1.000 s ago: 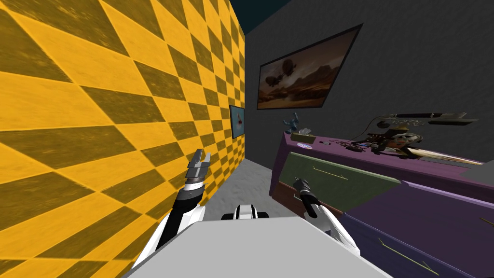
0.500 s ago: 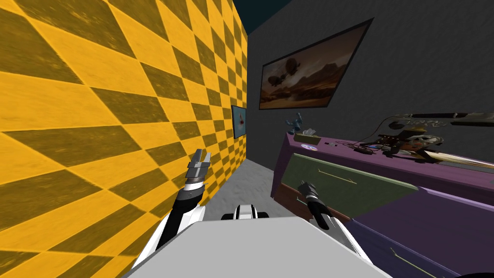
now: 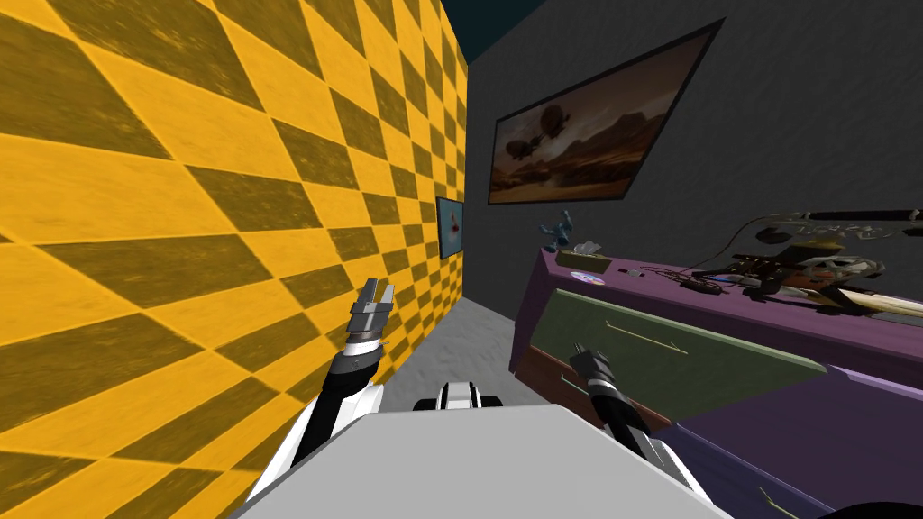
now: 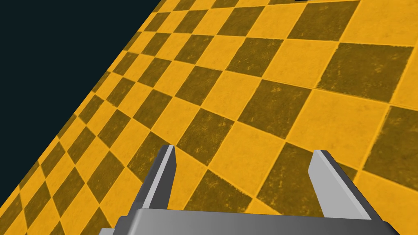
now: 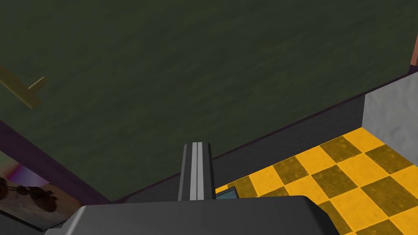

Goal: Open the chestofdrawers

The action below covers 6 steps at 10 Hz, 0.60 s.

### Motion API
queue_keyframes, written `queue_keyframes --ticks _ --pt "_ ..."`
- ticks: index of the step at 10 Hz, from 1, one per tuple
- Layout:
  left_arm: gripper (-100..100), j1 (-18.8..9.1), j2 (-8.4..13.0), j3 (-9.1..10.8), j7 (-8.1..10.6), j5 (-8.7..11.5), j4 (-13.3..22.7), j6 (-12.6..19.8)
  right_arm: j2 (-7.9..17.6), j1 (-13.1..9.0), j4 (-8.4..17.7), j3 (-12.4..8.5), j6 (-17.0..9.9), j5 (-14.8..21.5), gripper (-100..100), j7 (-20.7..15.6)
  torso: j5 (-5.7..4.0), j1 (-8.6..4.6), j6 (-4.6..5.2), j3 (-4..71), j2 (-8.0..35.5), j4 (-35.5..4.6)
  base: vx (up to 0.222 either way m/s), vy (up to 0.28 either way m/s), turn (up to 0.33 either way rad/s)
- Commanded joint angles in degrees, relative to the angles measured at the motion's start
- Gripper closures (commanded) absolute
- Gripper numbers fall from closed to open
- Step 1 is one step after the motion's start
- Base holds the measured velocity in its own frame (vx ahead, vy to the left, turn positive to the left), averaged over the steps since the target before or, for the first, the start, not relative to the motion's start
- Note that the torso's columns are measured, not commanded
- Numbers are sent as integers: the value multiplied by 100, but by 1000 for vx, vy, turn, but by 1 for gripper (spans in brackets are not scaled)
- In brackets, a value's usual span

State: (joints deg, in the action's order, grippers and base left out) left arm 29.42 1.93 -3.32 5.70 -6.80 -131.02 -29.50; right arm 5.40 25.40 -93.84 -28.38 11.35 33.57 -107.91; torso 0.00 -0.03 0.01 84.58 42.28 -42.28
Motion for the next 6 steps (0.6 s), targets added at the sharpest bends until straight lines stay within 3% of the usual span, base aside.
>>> queue_keyframes --ticks 1,2,3,4,5,6 --pt "0 0 0 0 0 0 0 0 10 6 8 -192 322 -274 100 -471 -2 -4 -2 -5 7 -3 0 0 0" --pt "0 0 0 0 0 0 0 0 10 6 8 -192 322 -274 100 -568 -2 -4 -2 -6 8 -3 0 0 0" --pt "0 0 0 0 0 0 0 0 -280 291 -260 -480 616 -552 100 -772 -1 -1 -2 -4 5 -2 36 14 169" --pt "0 -1 0 0 0 0 0 0 -399 401 -260 -646 776 -700 100 -950 2 10 -3 3 -7 1 48 28 93" --pt "0 0 0 0 0 0 0 0 -399 401 -260 -824 954 -882 100 -1109 3 11 1 6 -9 3 25 21 -13" --pt "0 0 0 0 0 0 0 0 -399 401 -260 -860 1086 -1019 100 -1251 1 3 0 0 0 0 7 9 -16"
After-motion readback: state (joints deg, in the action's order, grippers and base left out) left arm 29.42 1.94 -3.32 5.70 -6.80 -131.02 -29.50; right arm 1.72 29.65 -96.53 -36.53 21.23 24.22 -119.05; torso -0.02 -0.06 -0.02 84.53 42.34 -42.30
